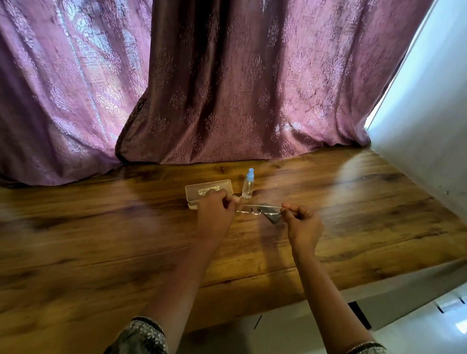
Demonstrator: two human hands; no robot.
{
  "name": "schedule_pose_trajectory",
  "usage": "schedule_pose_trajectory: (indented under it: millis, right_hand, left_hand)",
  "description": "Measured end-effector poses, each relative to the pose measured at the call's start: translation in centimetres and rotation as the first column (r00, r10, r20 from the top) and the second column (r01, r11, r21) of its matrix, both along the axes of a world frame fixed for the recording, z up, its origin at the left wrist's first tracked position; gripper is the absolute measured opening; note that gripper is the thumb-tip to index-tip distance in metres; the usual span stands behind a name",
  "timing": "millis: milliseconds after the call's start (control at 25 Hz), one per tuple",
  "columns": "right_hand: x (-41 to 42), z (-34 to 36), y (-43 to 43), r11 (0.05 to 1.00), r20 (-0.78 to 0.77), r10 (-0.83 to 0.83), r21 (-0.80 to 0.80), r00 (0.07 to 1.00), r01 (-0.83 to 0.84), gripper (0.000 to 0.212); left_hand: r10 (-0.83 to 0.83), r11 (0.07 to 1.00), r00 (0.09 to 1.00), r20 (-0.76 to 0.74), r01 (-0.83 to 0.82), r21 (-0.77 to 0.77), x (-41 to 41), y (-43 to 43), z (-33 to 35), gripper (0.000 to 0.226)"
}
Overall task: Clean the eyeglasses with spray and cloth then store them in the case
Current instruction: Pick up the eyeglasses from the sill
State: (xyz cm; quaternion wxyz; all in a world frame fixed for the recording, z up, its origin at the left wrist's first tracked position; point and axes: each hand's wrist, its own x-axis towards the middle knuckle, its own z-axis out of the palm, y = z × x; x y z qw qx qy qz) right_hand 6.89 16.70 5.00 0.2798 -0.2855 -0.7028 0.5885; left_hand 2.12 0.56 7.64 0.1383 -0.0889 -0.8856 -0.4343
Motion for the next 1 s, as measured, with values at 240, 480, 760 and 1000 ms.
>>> schedule_pose_trajectory:
  millis: [240, 480, 760, 1000]
  right_hand:
    - [-0.1, 0.1, -0.1, 0.999, 0.009, 0.016, -0.031, 1.000, -0.016, 0.012]
    - [0.0, 0.4, -0.1, 0.995, 0.022, 0.071, -0.069, 0.997, -0.070, 0.011]
    - [-0.2, 2.3, 1.1, 0.912, 0.295, 0.310, 0.177, 0.904, -0.370, 0.019]
    - [-0.5, 3.1, 0.4, 0.961, 0.191, 0.165, 0.189, 0.968, -0.201, 0.020]
  left_hand:
    - [0.109, 0.992, 0.994, -0.010, -0.109, 0.069, -0.5, -0.2, 0.2, 0.017]
    - [0.119, 0.968, 0.989, 0.089, -0.135, 0.209, -0.7, -0.6, 0.1, 0.016]
    - [0.048, 0.983, 0.998, 0.046, -0.056, 0.172, -0.7, -0.9, 0.3, 0.011]
    - [0.068, 0.979, 0.996, 0.063, -0.079, 0.188, -0.6, -0.9, 0.4, 0.010]
